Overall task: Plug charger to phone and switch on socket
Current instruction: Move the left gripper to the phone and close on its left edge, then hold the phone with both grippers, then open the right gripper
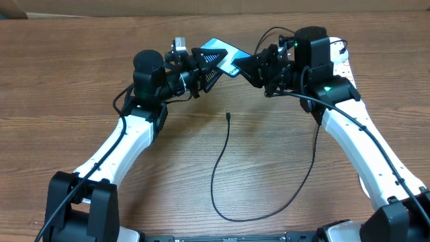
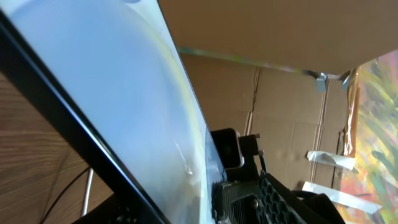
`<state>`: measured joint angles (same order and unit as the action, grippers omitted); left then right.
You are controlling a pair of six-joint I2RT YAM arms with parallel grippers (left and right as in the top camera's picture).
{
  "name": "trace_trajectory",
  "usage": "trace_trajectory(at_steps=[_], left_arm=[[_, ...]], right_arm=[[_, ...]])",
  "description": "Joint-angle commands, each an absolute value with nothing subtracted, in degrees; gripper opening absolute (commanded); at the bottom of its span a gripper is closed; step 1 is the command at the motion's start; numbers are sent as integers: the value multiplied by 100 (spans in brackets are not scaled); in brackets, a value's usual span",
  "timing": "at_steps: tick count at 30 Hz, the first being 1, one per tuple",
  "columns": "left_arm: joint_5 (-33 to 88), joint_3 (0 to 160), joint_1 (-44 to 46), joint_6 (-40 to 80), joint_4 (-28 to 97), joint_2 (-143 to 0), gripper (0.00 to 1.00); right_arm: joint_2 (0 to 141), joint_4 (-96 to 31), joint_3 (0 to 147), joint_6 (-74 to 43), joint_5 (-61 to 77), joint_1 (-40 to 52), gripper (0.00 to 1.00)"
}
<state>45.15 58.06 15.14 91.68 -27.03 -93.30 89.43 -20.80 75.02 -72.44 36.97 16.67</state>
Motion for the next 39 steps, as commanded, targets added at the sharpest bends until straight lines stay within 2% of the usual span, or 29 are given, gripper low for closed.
trace_trajectory(at_steps=[1,15,19,28,39], left_arm=[[4392,5824,1535,9310,-2724,-9376,49],[4289,5822,1538,9992,-2668,-9376,38],[4289,5824,1538,10381,-2394,-9376,40],[4160,5822,1533,10394,-2423,-9376,42],[4206,5822,1378,10394,-2427,-9376,35]], right_arm=[[8875,-1973,7572,-7380,3601,1717,4],[8875,-1702,7572,-7511,3463,1787,4],[8875,-1564,7572,-7526,3454,1870,4],[8875,-1573,7572,-7526,3391,1955,4],[8875,-1699,7570,-7524,3389,1955,4]])
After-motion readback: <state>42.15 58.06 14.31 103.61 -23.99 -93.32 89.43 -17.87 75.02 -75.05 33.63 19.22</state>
